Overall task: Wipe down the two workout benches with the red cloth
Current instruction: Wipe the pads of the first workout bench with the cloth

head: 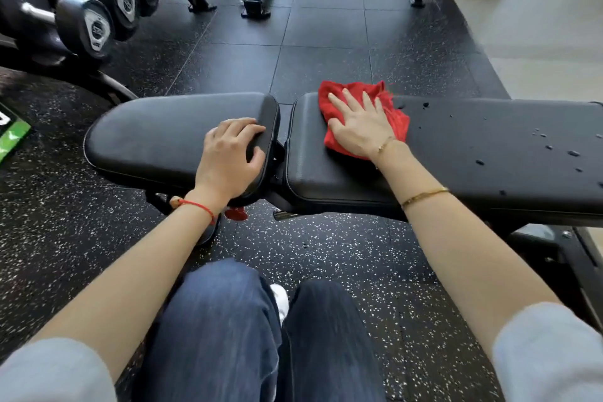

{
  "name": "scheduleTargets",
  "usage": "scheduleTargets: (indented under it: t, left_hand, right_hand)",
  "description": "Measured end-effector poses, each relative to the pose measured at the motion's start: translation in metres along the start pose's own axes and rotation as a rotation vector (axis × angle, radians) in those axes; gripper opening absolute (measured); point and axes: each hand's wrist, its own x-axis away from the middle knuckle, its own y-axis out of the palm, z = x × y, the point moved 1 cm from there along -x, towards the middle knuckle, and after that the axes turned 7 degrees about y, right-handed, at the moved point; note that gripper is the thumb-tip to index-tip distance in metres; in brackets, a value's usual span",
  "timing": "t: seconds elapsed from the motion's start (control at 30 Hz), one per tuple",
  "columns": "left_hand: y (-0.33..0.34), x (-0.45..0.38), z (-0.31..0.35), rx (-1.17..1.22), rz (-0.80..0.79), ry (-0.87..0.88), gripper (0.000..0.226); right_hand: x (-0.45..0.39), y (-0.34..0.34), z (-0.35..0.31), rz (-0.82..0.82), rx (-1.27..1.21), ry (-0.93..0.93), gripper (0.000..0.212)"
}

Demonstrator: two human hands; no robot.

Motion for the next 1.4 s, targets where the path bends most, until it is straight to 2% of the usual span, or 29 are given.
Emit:
scheduleTargets:
  t: [0.1,0.23,0.4,0.53,0.7,0.83,0.9,1.0,1.13,1.2,1.3,1.4]
  left_hand:
    - [0.0,0.0,0.0,-0.002,0.0,0.01,0.035]
    - [0.002,0.0,-0.003,-0.001,-0.001,0.015,0.036]
    - [0.006,0.001,-0.006,-0.003,0.013,0.026,0.036]
    - [0.006,0.001,-0.007,0.004,0.014,0.022,0.037]
    - [0.005,0.002,-0.007,0.015,0.007,0.015,0.037]
    - [0.003,0.002,-0.006,0.026,-0.005,0.023,0.038]
    - [0.003,0.002,-0.007,0.025,-0.008,0.028,0.037]
    - [0.004,0.003,-0.006,0.013,0.016,0.011,0.035]
    - [0.004,0.006,-0.004,-0.005,0.055,-0.011,0.033]
    - [0.004,0.006,-0.003,-0.009,0.063,-0.01,0.032]
    - [0.004,0.006,-0.003,-0.014,0.063,-0.015,0.033]
    - [0.004,0.007,-0.003,-0.018,0.059,-0.011,0.034]
  right_hand:
    - [0.016,0.007,-0.027,0.023,-0.014,-0.127,0.057]
    - [0.064,0.015,-0.012,0.098,-0.061,-0.251,0.056]
    - [0.049,0.009,0.029,0.111,-0.044,-0.089,0.057]
    - [0.003,0.001,0.01,0.069,-0.051,0.018,0.056]
    - [0.022,0.013,-0.042,0.065,-0.054,-0.184,0.054]
    - [0.064,0.018,-0.029,0.109,-0.069,-0.302,0.054]
    - [0.066,0.015,-0.007,0.123,-0.083,-0.267,0.055]
    - [0.037,0.008,0.02,0.121,-0.045,-0.113,0.056]
    - [-0.011,-0.003,0.009,0.062,-0.06,0.041,0.056]
    - [-0.012,-0.002,-0.012,0.038,-0.067,-0.003,0.056]
    - [0.021,0.01,-0.038,0.042,-0.07,-0.173,0.054]
    - [0.062,0.017,-0.034,0.077,-0.063,-0.297,0.054]
